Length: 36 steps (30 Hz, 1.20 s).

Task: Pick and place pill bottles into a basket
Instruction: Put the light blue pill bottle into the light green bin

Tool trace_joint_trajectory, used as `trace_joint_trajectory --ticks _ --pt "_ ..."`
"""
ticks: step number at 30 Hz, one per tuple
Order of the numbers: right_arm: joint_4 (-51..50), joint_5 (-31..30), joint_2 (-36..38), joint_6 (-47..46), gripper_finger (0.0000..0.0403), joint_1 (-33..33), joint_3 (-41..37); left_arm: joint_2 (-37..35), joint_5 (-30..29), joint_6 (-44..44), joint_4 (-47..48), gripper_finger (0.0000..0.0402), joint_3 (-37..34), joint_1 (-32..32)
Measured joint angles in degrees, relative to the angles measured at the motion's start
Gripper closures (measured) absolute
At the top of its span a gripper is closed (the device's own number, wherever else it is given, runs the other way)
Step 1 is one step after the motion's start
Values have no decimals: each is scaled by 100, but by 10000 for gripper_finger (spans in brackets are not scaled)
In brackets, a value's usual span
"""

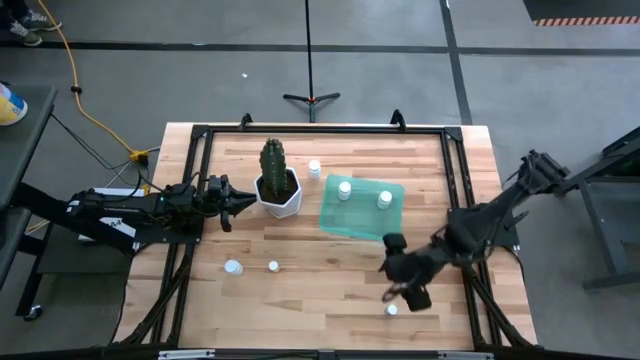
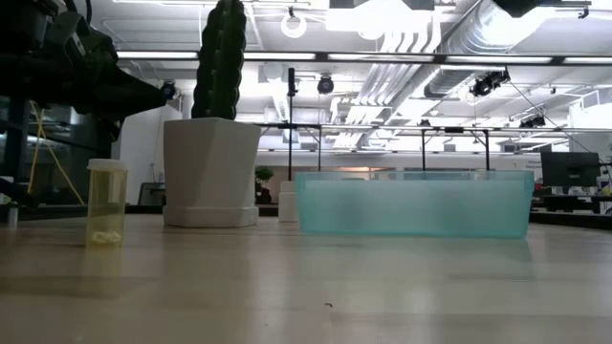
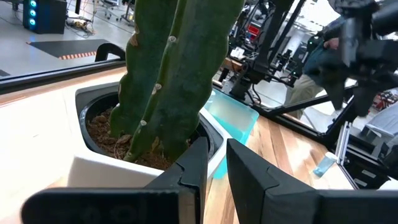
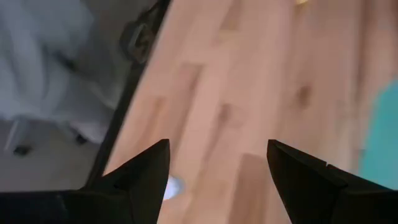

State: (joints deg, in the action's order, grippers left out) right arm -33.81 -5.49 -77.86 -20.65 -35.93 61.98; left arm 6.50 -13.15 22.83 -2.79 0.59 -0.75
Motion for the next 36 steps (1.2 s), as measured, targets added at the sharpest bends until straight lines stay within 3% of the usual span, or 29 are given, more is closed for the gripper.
trace_joint_trajectory --ticks 10,36 --pt "609 430 -905 -329 144 -554 -4 0 0 0 0 305 0 0" --pt "340 243 -2057 -789 144 -812 -7 2 0 -1 0 305 1 0"
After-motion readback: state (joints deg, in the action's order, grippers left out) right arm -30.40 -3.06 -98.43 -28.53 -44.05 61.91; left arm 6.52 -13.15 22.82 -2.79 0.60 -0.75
